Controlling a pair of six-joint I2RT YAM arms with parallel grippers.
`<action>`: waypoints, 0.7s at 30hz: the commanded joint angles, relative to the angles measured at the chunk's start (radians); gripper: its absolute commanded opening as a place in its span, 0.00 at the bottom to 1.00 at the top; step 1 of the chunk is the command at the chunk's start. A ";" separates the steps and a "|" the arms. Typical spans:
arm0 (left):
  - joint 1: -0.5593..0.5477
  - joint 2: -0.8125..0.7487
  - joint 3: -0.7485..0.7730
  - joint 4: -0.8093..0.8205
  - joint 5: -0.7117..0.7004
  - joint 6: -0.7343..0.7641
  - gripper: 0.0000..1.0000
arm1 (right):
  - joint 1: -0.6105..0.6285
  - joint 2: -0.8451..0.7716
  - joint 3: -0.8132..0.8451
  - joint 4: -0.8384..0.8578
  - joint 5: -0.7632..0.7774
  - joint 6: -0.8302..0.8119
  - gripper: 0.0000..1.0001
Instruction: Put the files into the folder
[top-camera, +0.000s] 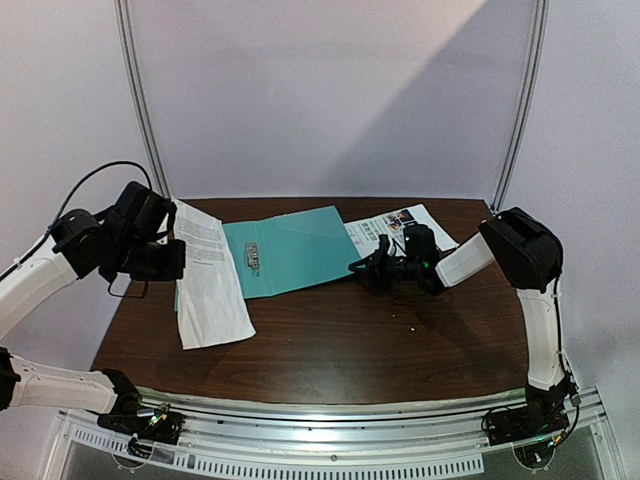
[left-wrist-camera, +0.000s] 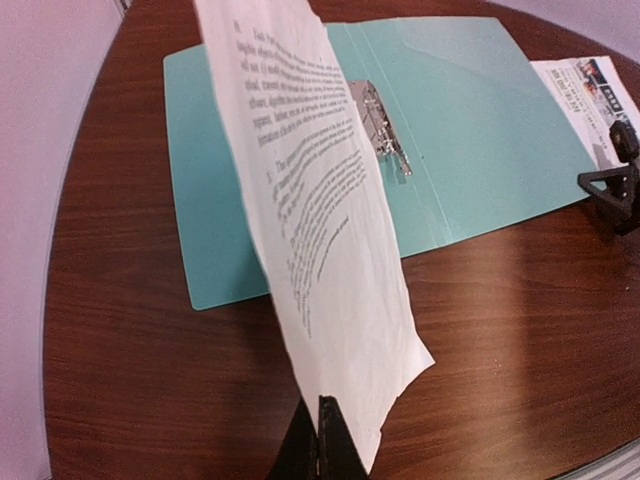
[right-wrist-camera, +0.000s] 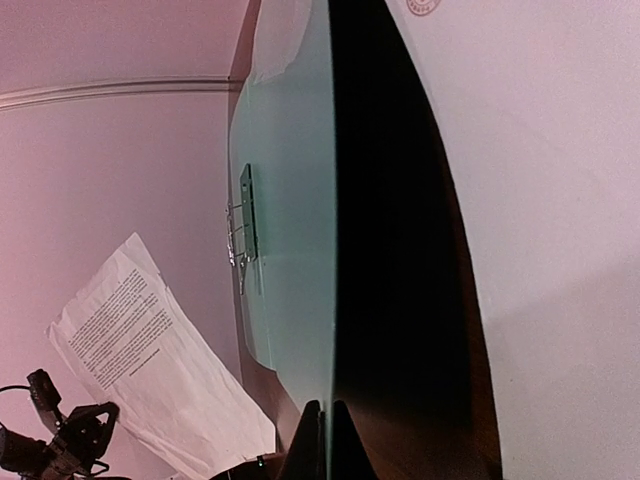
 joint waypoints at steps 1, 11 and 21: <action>0.018 -0.003 0.048 -0.051 0.005 0.029 0.00 | 0.012 -0.011 -0.036 -0.218 0.041 -0.099 0.00; 0.020 0.030 0.081 0.025 0.152 0.048 0.00 | 0.012 -0.252 -0.292 -0.409 0.099 -0.262 0.00; 0.020 0.009 0.036 0.149 0.325 0.008 0.00 | 0.012 -0.550 -0.525 -0.576 0.240 -0.312 0.00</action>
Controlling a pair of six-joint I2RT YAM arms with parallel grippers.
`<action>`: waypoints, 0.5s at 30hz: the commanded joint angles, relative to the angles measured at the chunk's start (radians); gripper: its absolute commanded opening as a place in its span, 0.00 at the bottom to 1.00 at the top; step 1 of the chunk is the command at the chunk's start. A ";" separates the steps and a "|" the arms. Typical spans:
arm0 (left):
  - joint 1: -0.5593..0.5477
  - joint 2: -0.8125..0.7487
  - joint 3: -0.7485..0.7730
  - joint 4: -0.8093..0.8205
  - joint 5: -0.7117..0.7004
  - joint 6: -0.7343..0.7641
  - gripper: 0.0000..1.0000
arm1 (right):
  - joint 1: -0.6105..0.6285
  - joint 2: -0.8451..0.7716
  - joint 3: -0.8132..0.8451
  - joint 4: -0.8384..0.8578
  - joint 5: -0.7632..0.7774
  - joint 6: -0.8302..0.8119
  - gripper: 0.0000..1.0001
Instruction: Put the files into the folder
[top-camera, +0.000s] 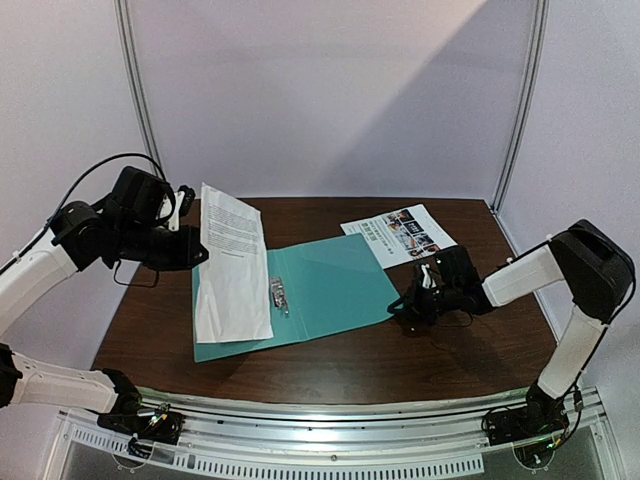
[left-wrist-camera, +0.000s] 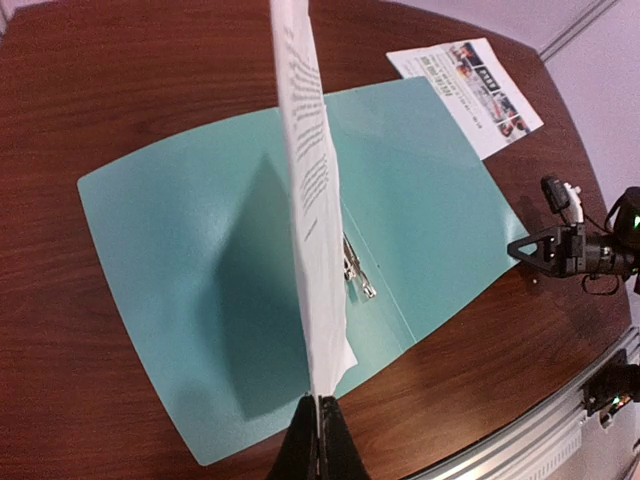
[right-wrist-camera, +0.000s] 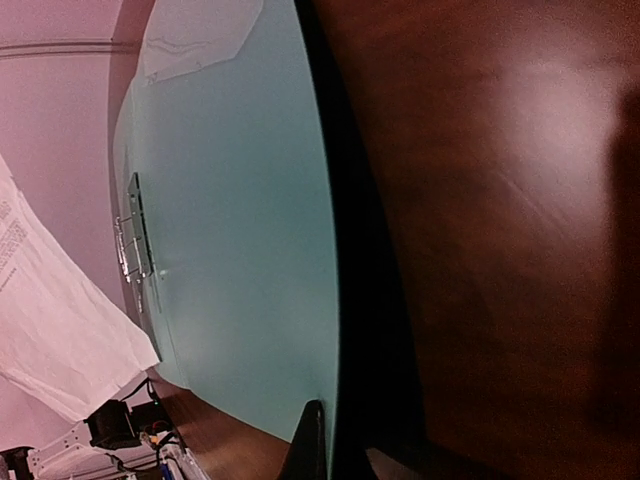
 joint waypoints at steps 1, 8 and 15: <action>0.015 -0.024 -0.037 0.043 0.046 -0.036 0.00 | 0.006 -0.100 -0.095 -0.188 0.111 -0.039 0.00; 0.022 -0.055 -0.205 0.090 0.068 -0.095 0.00 | 0.006 -0.174 -0.159 -0.211 0.127 -0.035 0.00; 0.043 -0.063 -0.285 0.113 0.047 -0.106 0.00 | 0.006 -0.177 -0.170 -0.202 0.119 -0.033 0.00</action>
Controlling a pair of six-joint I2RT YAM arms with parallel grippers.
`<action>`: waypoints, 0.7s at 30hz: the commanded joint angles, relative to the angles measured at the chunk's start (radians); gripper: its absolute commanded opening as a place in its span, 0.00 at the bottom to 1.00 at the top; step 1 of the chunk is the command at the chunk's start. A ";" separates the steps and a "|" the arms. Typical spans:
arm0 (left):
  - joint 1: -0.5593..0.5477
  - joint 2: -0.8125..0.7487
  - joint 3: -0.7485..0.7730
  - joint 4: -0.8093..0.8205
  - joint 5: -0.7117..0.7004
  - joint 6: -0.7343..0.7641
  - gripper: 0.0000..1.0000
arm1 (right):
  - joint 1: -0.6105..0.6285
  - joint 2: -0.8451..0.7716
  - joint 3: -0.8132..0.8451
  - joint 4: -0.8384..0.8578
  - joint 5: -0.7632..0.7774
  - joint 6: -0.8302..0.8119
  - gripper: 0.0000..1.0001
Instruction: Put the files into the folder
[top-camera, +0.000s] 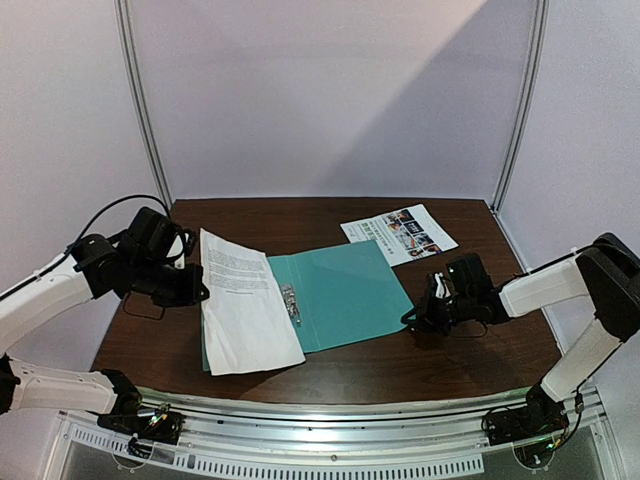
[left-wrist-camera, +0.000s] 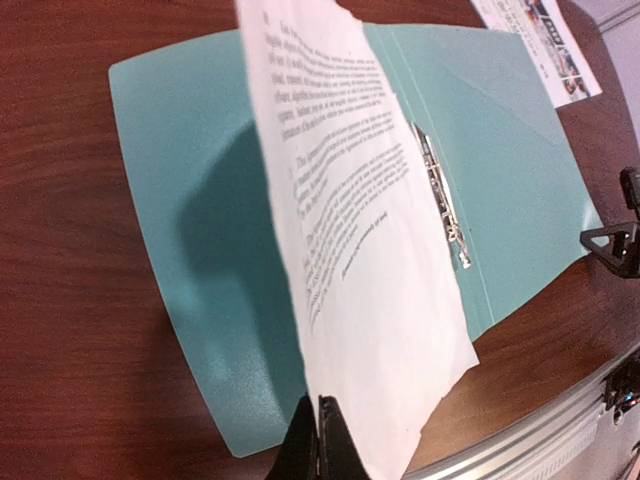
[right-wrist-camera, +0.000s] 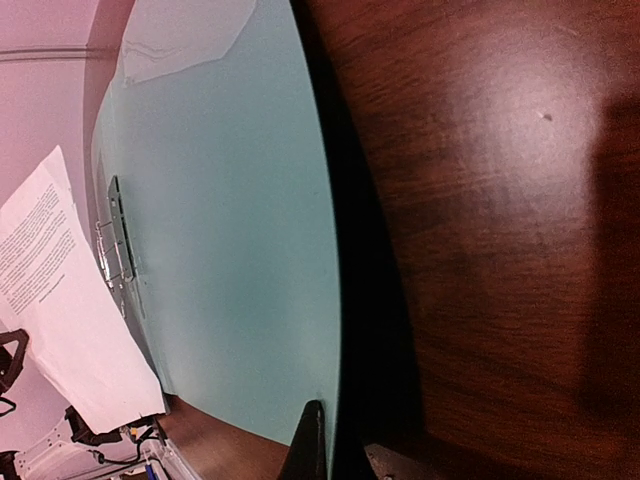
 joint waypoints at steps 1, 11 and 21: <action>0.029 -0.016 -0.034 0.045 -0.003 -0.015 0.00 | 0.006 0.005 -0.034 -0.092 0.042 -0.017 0.00; 0.048 0.007 -0.036 -0.004 -0.077 0.047 0.00 | 0.006 0.014 -0.033 -0.091 0.038 -0.017 0.00; 0.057 0.021 -0.076 0.053 -0.055 0.092 0.00 | 0.007 0.027 -0.026 -0.085 0.032 -0.015 0.00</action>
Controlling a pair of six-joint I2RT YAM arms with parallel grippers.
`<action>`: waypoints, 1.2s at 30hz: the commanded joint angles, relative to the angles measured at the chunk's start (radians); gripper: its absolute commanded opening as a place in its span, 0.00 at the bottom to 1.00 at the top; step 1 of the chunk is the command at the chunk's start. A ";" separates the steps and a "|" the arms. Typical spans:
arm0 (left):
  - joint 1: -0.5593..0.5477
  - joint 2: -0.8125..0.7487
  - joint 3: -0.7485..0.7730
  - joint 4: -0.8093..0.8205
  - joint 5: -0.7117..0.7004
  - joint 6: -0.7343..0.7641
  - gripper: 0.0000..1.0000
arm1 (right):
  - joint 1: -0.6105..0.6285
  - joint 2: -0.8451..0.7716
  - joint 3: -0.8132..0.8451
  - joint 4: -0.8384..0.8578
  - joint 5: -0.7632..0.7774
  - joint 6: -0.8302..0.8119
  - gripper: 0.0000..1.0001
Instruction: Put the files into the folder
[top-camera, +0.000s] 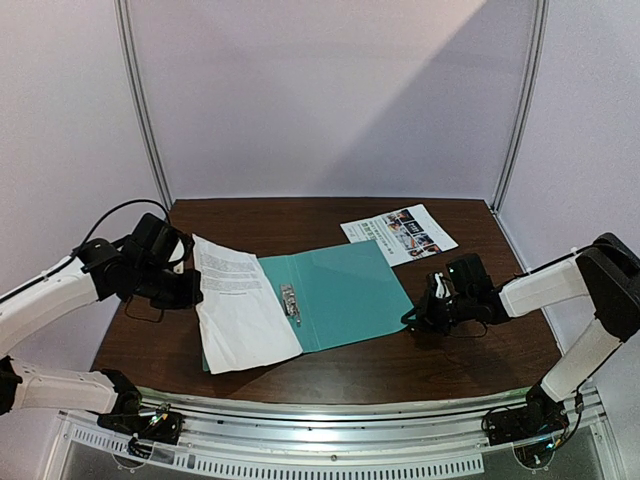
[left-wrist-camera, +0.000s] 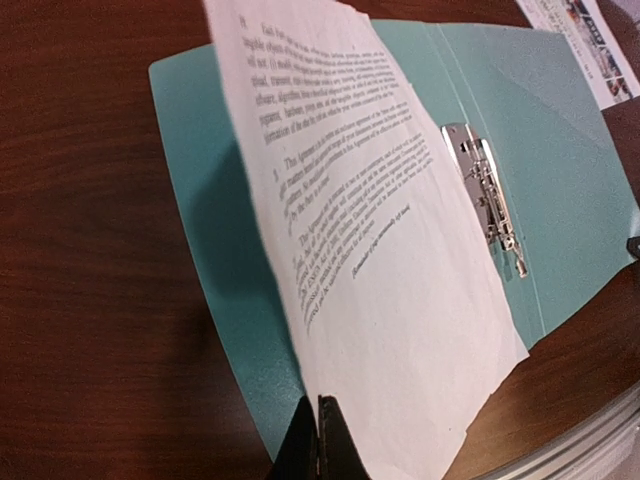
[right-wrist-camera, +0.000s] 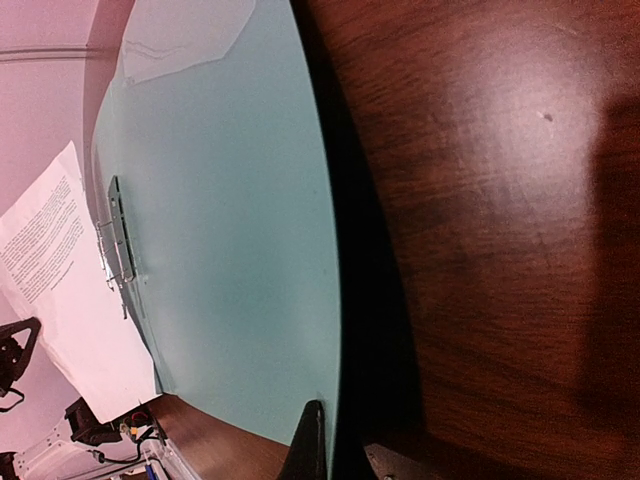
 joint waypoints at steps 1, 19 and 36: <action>0.016 0.007 -0.027 0.053 0.017 0.047 0.00 | 0.007 0.027 -0.025 -0.085 0.031 -0.017 0.00; 0.030 0.180 0.032 0.126 -0.074 0.107 0.00 | 0.011 0.034 -0.026 -0.084 0.020 -0.023 0.00; 0.051 0.319 0.066 0.143 -0.118 0.233 0.00 | 0.011 0.035 -0.013 -0.113 0.012 -0.045 0.00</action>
